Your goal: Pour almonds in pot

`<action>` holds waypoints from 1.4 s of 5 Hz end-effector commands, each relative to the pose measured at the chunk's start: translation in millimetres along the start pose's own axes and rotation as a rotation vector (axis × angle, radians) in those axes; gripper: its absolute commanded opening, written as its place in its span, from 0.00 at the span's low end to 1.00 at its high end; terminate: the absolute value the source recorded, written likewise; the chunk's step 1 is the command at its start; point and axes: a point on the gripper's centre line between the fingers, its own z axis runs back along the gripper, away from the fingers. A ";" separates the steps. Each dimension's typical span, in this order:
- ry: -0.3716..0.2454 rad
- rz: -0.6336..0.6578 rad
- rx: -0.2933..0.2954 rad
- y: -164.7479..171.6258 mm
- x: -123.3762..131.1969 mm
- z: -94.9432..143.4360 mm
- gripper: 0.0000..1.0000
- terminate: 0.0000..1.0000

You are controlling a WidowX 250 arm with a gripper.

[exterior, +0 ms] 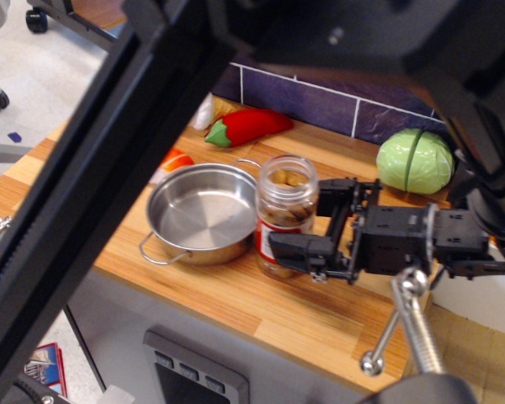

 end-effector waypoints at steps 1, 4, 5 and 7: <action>-0.072 0.061 0.007 -6.4 -14.2 2.1 0.00 0.00; -0.764 -0.298 -0.104 -1.0 -71.2 30.5 0.00 0.00; -1.015 -0.318 -0.128 0.1 -80.3 19.8 0.00 0.00; -1.247 -0.213 -0.148 1.7 -102.4 -9.3 0.00 0.00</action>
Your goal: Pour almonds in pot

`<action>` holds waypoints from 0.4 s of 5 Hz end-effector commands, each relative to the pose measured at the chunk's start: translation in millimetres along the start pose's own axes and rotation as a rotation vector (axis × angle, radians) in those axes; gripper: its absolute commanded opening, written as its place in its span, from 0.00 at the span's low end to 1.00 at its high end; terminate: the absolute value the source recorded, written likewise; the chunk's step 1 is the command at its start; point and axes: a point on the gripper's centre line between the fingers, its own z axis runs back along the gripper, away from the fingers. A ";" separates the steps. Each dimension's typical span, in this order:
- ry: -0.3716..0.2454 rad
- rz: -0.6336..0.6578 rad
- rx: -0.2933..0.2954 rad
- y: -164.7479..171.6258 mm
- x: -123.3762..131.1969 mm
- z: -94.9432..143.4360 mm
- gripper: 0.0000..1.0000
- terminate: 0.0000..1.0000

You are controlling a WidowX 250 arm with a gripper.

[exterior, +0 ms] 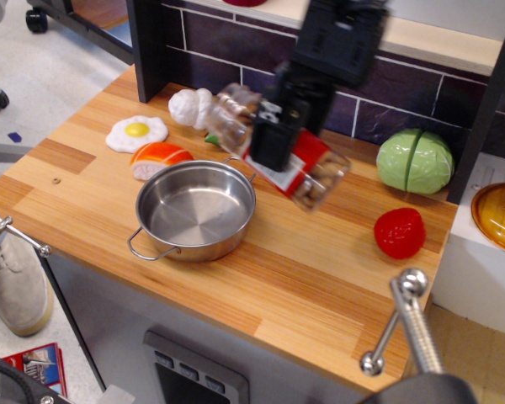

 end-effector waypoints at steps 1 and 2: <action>-0.154 0.034 0.161 -20.4 -29.8 14.9 0.00 0.00; -0.188 0.046 0.231 -28.6 -28.3 9.5 0.00 0.00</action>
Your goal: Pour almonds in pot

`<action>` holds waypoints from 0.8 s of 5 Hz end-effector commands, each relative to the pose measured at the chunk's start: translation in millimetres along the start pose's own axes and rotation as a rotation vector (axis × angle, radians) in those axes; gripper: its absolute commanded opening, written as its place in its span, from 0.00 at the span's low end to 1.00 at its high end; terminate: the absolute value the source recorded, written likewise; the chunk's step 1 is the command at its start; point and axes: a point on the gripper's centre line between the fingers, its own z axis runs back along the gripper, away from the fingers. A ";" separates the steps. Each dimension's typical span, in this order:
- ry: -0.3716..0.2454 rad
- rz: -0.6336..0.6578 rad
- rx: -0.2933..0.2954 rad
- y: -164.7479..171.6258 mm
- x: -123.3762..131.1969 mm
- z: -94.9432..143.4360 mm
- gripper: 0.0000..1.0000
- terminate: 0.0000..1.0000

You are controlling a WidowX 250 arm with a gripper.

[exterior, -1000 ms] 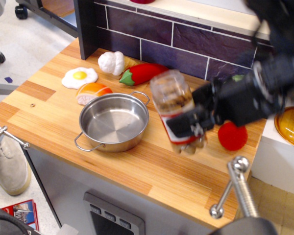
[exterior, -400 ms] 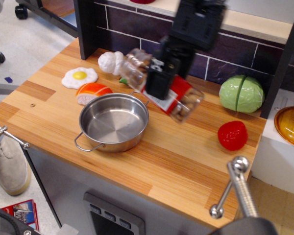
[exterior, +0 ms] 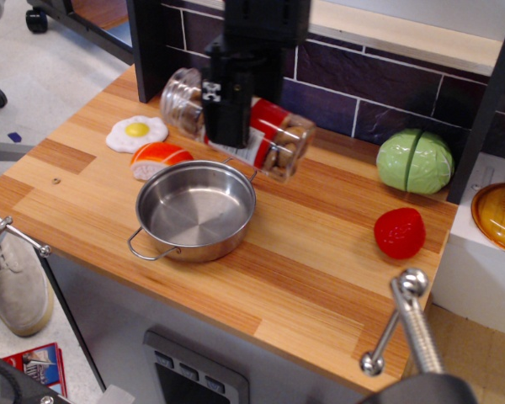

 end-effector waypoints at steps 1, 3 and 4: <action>-0.104 0.028 0.121 -20.2 -6.7 6.5 0.00 0.00; -0.253 0.218 0.137 -11.5 0.4 5.3 0.00 0.00; -0.295 0.296 0.162 -5.6 1.0 2.4 0.00 0.00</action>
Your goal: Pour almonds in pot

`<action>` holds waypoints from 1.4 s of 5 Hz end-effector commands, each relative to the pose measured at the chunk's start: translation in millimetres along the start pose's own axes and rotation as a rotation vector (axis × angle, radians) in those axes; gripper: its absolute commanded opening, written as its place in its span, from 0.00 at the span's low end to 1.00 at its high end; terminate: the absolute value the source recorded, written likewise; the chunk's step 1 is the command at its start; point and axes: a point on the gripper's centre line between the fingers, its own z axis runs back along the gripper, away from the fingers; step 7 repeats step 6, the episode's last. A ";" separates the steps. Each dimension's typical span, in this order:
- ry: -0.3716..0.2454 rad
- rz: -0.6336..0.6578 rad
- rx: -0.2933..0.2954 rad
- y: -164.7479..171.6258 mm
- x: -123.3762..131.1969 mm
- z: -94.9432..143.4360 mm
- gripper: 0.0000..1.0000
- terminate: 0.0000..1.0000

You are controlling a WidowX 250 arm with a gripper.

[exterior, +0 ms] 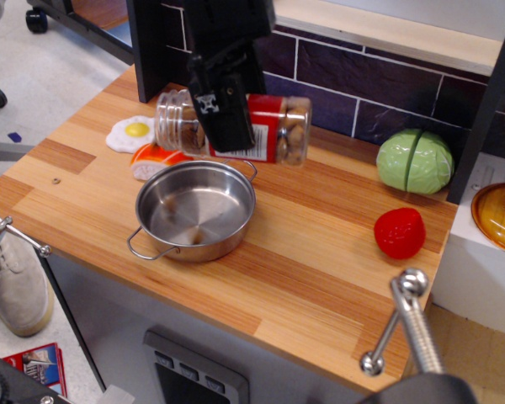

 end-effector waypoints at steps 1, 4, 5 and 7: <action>-0.107 0.143 0.096 4.2 1.1 -2.1 0.00 0.00; -0.188 0.243 0.255 24.4 14.5 -6.1 0.00 0.00; -0.258 0.277 0.308 21.2 13.3 -6.9 0.00 0.00; -0.287 0.304 0.327 20.2 12.9 -7.0 0.00 1.00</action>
